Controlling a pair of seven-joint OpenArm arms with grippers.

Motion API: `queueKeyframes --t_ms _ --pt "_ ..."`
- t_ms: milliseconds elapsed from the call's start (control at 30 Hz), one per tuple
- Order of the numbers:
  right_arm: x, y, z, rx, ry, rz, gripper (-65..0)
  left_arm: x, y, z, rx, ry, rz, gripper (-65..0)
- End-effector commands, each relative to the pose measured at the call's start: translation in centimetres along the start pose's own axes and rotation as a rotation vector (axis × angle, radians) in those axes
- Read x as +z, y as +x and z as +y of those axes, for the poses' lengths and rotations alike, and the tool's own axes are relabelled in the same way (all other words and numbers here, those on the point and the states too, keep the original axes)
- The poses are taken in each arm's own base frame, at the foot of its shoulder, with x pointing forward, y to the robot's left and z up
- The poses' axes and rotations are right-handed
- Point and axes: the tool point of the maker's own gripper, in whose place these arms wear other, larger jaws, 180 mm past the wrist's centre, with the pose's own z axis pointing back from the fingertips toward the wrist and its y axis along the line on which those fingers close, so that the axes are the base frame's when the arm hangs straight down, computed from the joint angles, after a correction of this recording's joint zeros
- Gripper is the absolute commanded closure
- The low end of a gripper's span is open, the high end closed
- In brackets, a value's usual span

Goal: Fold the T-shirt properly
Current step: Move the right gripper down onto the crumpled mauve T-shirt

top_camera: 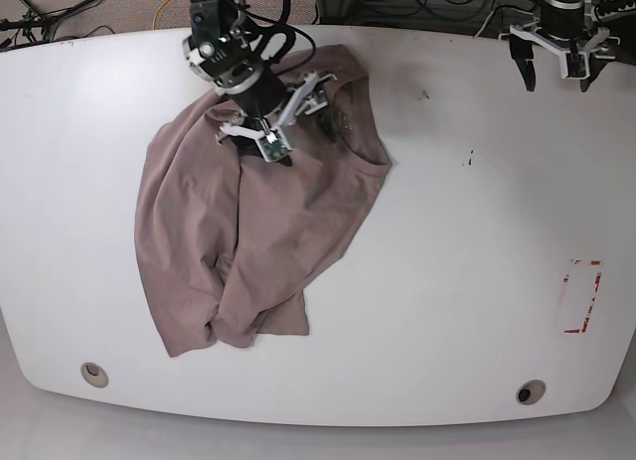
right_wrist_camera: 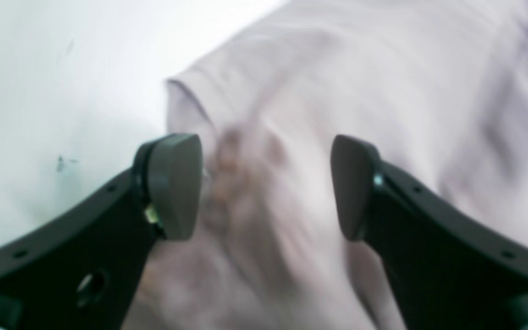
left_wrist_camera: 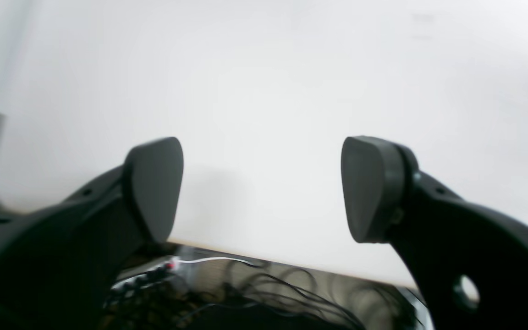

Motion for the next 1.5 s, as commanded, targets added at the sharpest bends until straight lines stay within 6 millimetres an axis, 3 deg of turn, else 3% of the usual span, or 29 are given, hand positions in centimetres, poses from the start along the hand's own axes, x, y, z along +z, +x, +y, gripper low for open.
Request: queueKeyframes --t_ms 0,200,367,1167,1300,1467 --pt "-2.2 1.1 1.6 0.066 0.068 0.006 -42.3 0.3 0.8 1.4 -0.019 0.032 -0.028 -50.6" --pt "-5.3 0.9 3.8 0.173 0.148 0.058 -42.5 0.6 1.0 3.5 -0.024 0.090 -0.031 -50.6" --pt "-7.2 0.5 4.6 0.217 0.185 0.092 -42.5 0.7 1.0 3.6 -0.023 0.093 -0.031 -50.6" --pt "-10.7 -0.6 5.2 0.219 0.235 0.094 -41.7 0.9 0.6 3.6 -0.026 0.094 -0.020 -50.6" --pt "-11.2 -1.5 5.4 0.196 0.242 0.102 -41.5 0.9 0.6 3.6 -0.026 0.094 -0.020 -50.6" --pt "-11.7 -1.3 4.5 0.161 0.189 0.072 -38.4 0.9 0.6 3.6 -0.028 0.095 -0.019 -50.6"
